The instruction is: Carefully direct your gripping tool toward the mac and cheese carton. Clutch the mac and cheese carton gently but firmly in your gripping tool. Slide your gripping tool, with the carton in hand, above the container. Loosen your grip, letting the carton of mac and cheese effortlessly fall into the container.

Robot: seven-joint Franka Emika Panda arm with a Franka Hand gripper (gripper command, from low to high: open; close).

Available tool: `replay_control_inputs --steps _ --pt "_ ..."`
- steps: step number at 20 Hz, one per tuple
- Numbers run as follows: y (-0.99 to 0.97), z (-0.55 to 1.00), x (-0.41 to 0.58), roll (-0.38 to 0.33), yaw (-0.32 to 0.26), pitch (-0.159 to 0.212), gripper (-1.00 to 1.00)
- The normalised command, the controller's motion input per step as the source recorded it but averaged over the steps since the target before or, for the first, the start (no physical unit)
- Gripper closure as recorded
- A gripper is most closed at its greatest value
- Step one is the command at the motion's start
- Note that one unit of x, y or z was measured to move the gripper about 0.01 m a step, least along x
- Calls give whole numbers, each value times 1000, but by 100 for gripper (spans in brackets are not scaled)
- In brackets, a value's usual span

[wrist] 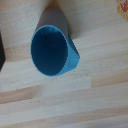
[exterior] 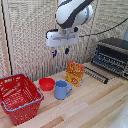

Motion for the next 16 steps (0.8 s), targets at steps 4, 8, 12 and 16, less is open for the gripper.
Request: replay_control_inputs --steps 4,8,12,16 --pt "-868 -33 64 77 -1 -60 -100" --pt "-976 -24 0 102 -10 -58 -100" --pt "-959 -24 0 96 -10 -43 -100" --pt "-576 -184 0 33 0 -3 -100"
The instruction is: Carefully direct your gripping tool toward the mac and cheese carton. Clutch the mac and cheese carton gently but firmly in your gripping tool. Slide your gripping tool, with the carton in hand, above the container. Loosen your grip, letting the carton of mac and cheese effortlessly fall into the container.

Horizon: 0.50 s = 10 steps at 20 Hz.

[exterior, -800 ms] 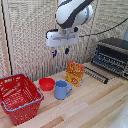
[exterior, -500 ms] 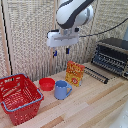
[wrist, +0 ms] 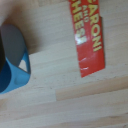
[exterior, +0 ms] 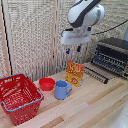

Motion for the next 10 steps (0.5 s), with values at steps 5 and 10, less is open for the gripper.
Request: replay_control_inputs --steps 5,10 --pt "-199 -302 0 0 12 26 -100" --pt "-69 -329 45 -8 39 24 -100"
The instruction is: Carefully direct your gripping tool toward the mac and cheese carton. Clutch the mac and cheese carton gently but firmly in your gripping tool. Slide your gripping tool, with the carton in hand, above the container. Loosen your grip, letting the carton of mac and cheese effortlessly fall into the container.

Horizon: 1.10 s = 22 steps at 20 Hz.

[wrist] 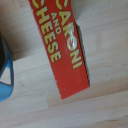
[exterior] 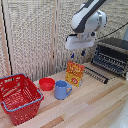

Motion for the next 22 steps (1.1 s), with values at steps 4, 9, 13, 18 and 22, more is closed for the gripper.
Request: replay_control_inputs --steps 4,9,13,18,22 --pt "0 -379 62 -67 53 7 -100" --pt "0 -430 47 -95 57 3 -100" --pt "0 -292 10 -71 52 58 -100" --pt "8 -113 -1 -33 8 29 100" --pt "72 0 -84 -7 -43 -18 100"
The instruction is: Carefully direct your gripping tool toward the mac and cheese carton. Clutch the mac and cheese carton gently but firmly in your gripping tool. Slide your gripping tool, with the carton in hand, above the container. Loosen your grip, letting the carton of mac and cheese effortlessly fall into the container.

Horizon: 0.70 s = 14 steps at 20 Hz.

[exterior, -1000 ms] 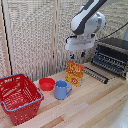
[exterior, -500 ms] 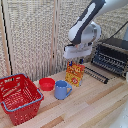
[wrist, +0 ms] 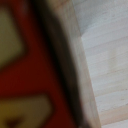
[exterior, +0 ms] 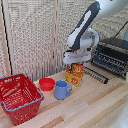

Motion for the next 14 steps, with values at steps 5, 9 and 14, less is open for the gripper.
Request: replay_control_inputs --steps 5,9,14 --pt "109 77 -93 -9 -90 -74 100" --pt "108 251 -104 1 -91 -43 100" --pt "95 525 -41 42 -83 -9 100"
